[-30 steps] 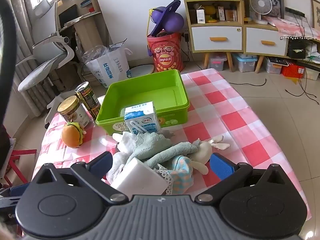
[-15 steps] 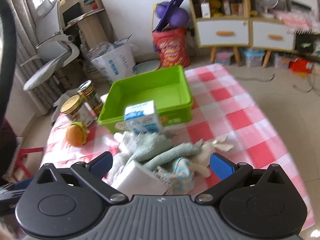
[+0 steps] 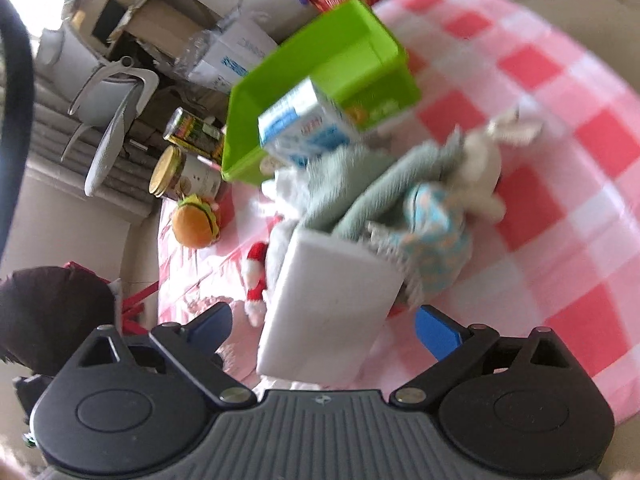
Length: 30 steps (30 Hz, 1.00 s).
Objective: Organize soft objects
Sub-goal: 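Close the left gripper on the pink plush while the right grips the white sponge, then lift and carry the pink plush and white sponge over the green bin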
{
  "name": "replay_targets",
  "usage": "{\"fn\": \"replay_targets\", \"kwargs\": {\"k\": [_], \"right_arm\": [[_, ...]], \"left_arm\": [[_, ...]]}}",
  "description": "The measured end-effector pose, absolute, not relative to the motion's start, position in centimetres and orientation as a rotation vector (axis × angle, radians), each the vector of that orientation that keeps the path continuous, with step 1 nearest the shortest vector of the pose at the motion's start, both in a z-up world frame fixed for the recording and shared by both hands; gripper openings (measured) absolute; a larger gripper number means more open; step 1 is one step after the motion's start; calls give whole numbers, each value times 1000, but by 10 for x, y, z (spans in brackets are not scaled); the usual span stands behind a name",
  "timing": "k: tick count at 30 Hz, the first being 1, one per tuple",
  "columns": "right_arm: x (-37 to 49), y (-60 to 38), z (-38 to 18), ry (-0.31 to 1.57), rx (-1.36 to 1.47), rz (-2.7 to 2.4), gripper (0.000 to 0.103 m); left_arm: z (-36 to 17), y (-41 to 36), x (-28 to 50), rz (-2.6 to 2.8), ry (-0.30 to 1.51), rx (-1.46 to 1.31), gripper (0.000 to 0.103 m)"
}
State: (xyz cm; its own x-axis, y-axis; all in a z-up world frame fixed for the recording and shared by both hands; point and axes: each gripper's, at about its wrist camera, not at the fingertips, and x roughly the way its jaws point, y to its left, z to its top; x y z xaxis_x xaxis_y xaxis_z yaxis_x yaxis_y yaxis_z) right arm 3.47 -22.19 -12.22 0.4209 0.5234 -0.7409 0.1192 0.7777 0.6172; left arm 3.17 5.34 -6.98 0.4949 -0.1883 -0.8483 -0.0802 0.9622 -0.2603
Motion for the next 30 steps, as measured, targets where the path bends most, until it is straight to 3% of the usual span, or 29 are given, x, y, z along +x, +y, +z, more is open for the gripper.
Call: {"fn": "replay_targets", "kwargs": {"k": [17, 19, 30], "right_arm": [[44, -218, -150, 1172, 769, 231, 51], [44, -219, -151, 1171, 784, 240, 45], [39, -216, -140, 1143, 753, 255, 42]], "left_arm": [[-87, 55, 39, 2, 1071, -359, 69], [-88, 56, 39, 11, 1068, -360, 65], [-82, 61, 35, 23, 1041, -410, 54]]}}
